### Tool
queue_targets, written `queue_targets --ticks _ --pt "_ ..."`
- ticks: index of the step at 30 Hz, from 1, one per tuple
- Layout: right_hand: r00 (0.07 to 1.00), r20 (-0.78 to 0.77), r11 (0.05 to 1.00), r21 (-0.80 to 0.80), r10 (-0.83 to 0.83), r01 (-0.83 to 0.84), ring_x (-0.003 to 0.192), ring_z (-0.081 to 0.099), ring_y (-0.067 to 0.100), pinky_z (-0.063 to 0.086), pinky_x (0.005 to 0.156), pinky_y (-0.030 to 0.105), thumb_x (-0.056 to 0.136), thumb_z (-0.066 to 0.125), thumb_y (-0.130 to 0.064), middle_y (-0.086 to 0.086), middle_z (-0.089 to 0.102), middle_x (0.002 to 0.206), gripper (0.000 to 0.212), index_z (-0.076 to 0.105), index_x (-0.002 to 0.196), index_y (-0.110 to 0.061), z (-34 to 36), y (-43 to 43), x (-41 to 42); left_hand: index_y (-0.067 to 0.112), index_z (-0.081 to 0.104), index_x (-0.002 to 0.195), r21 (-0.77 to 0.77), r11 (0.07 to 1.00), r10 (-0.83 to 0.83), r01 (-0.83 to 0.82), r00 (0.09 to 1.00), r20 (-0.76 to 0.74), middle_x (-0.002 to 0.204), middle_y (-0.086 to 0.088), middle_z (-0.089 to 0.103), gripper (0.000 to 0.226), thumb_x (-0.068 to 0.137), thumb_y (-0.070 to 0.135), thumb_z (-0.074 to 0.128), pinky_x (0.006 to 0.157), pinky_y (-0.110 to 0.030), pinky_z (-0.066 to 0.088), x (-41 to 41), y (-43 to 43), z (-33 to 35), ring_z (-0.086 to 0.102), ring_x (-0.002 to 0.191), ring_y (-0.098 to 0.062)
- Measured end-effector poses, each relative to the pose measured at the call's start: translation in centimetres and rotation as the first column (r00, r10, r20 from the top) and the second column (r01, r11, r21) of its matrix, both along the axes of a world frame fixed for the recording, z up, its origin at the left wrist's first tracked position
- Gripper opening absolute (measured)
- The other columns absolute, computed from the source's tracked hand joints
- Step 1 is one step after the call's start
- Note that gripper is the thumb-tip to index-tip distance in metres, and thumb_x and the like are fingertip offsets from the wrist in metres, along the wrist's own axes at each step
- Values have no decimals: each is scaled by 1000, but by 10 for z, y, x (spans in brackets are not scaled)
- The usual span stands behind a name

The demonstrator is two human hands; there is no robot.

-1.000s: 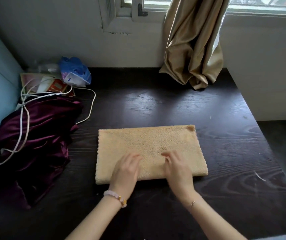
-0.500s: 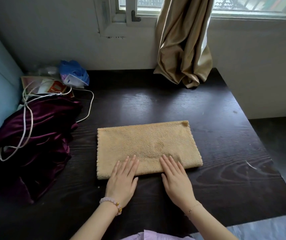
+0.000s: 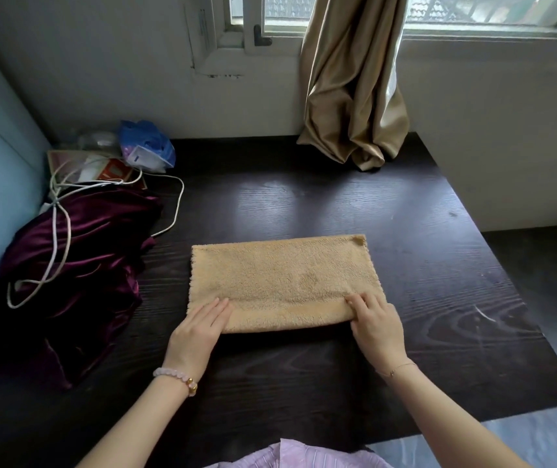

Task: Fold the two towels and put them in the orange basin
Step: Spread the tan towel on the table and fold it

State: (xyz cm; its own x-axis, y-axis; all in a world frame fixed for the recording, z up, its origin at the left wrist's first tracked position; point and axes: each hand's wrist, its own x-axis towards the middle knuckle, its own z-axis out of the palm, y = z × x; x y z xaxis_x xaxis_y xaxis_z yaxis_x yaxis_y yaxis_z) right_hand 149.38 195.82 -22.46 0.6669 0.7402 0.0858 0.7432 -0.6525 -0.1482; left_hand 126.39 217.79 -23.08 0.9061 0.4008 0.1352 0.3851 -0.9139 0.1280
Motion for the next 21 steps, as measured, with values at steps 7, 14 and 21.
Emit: queue_targets --ticks 7,14,21 --pt "980 -177 995 -13 92 -95 71 55 18 35 43 21 60 69 -5 -6 51 85 43 55 97 -21 -2 -26 -20 2 52 129 -58 997 -45 41 997 -61 133 -10 54 95 42 -32 71 116 -31 6 -36 -6 -8 49 124 -24" --pt "985 -112 991 40 128 -125 74 53 21 42 51 28 69 68 1 -2 52 85 37 57 99 -17 -4 -30 -20 5 38 138 -128 990 -71 58 993 -97 144 -8 42 107 41 -35 60 116 -30 6 -45 -8 -16 4 144 -7" --pt "994 45 994 47 97 -99 79 58 26 49 62 35 57 75 7 4 61 94 57 58 107 -17 -10 -44 -22 7 41 137 -177 983 -60 40 992 -109 142 -4 44 98 47 -21 67 115 -28 7 -45 -14 -14 29 133 -13"
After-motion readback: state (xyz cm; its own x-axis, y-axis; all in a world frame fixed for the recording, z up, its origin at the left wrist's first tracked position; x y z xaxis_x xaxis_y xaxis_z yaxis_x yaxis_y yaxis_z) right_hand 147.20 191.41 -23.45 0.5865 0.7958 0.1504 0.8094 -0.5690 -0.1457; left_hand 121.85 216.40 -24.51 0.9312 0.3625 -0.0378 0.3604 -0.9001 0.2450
